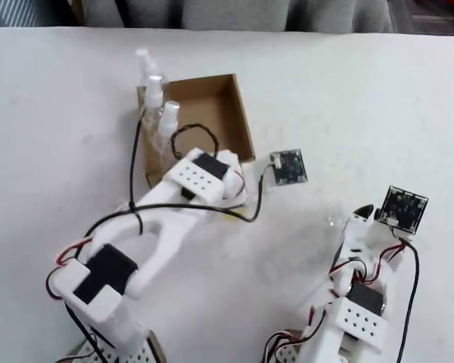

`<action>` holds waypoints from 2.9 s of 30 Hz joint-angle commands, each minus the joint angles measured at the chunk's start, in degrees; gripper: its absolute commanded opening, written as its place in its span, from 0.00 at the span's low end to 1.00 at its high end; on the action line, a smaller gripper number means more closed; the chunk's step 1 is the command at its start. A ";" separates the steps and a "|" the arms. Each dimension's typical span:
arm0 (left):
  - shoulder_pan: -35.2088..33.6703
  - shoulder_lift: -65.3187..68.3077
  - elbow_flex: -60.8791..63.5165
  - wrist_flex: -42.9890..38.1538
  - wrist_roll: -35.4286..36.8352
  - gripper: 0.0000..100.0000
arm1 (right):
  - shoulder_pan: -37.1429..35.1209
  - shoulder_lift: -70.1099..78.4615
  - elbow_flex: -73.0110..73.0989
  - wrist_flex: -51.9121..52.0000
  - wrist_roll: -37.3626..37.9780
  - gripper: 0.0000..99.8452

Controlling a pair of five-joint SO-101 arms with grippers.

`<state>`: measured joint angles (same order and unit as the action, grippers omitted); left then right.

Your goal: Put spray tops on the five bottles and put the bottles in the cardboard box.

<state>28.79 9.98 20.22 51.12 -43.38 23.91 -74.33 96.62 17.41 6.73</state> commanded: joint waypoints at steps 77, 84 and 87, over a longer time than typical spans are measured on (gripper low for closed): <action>5.85 -2.68 -15.38 32.53 -5.71 0.07 | -1.63 -0.75 0.53 -0.84 0.62 0.02; 3.65 -8.13 -6.68 32.97 -6.24 0.07 | -1.71 -0.57 0.53 -0.75 0.62 0.02; 4.00 -12.44 -2.46 31.38 -5.89 0.07 | -1.71 -0.57 0.53 -0.75 0.62 0.02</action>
<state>33.54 5.23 14.51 83.12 -49.10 22.42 -74.33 96.70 17.41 6.73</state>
